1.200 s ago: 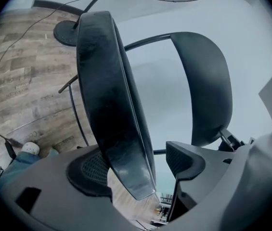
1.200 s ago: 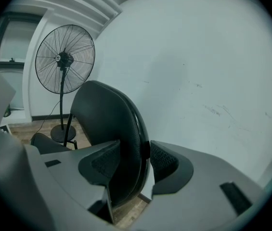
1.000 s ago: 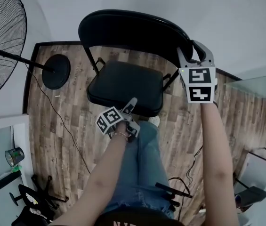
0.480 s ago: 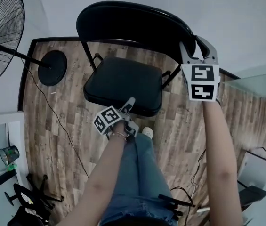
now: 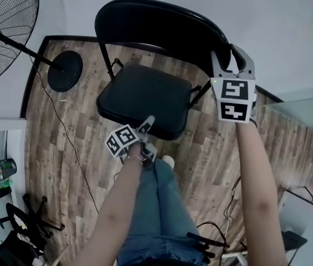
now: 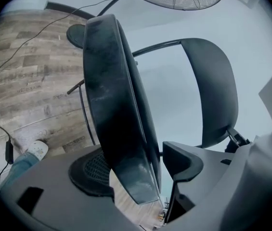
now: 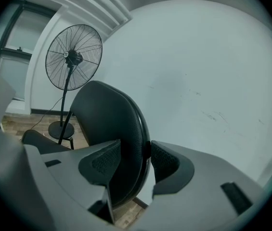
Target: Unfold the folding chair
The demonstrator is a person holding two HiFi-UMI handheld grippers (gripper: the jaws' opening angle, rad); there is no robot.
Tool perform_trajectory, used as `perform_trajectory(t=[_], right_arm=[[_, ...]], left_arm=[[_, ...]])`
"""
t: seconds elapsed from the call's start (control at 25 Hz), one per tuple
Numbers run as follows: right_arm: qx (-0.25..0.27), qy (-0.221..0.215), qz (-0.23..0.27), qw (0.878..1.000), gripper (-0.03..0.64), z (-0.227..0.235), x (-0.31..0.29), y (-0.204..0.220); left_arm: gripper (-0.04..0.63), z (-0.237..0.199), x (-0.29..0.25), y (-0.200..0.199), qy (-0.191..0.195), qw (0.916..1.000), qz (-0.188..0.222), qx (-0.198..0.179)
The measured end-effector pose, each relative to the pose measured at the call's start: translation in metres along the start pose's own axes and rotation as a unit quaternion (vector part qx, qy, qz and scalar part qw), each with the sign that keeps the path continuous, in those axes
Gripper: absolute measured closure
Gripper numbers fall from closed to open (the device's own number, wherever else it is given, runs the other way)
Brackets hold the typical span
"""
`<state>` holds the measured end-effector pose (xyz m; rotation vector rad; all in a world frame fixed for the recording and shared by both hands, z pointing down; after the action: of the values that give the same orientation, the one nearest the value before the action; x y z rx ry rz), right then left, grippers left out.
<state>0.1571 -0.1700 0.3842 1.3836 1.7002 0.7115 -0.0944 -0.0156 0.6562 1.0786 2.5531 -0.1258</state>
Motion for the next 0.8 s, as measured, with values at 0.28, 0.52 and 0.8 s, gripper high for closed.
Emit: perform_trajectory(t=[0.28,0.52,0.8], right_arm=[[0.001,0.004,0.018,1.000,0.437,-0.001,-0.015,0.011],[0.002,0.009,0.023,1.000,0.437,-0.003,-0.032,0.019],[-0.005,0.025,0.034,0.999,0.439,-0.007,-0.053,0.035]], left_arm=[[0.290,-0.022,0.002,0.006,0.004,0.9999,0.010,-0.012],[0.282,-0.042,0.002,0.009,0.000,1.0000,0.004,-0.007],[0.279,-0.071,0.003,0.015,-0.017,0.9998,0.005,0.009]])
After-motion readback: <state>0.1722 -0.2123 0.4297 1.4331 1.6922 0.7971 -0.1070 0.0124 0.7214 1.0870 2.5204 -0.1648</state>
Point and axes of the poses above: the fingertips, and each gripper's own axes: x backward along the fingers, z to its right, y out of its underside, the point moved 7 cm from there along x, backward along the fingers, and after that the axes turned 12 degrees about y, right-handed, at the moved point
